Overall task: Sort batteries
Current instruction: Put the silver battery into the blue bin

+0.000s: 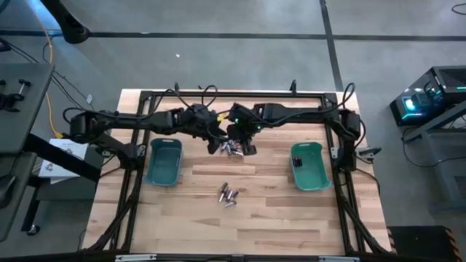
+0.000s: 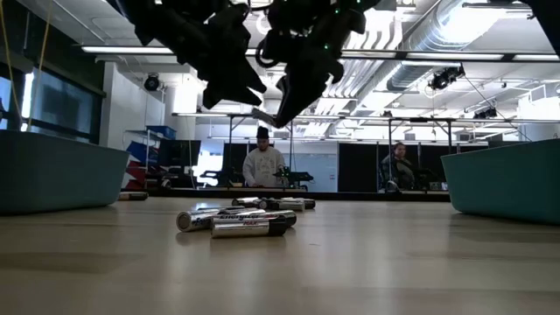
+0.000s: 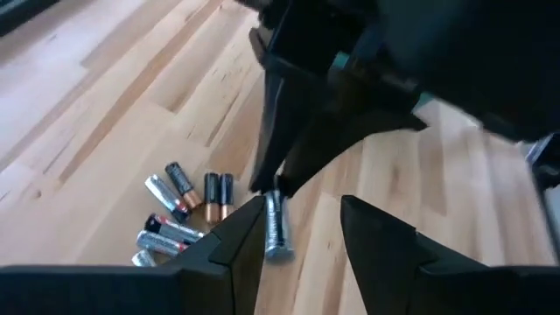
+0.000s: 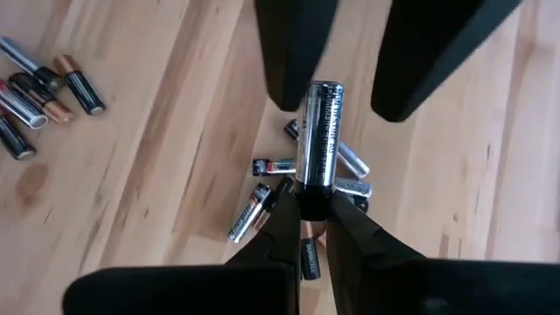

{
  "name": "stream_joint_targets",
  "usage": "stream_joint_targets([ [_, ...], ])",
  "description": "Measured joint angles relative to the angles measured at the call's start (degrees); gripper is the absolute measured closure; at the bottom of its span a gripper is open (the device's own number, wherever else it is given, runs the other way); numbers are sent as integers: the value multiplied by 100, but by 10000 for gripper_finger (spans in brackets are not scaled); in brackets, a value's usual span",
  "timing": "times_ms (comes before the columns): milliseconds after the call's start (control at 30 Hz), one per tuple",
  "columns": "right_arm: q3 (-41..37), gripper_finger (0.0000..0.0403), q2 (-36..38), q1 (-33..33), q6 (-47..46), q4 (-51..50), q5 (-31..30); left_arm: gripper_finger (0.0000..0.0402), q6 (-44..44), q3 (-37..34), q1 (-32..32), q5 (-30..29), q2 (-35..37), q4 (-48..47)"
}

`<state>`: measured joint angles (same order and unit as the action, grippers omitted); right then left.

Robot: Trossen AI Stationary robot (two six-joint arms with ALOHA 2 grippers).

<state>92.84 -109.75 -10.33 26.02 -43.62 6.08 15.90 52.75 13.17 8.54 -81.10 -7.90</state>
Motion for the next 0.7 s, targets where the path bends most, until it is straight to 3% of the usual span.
stream_joint_targets([
  [233, 0, 389, -20, 83, 4, 110, 65, 261, -1259, -3, -150, -147, -335, 38],
  [400, 0, 389, -20, 83, -28, 68, 83, 266, -1624, -4, -279, -524, -479, 93],
  [700, 0, 389, -20, 83, -67, 72, 75, 344, -1605, -4, -323, -588, -477, 94],
])
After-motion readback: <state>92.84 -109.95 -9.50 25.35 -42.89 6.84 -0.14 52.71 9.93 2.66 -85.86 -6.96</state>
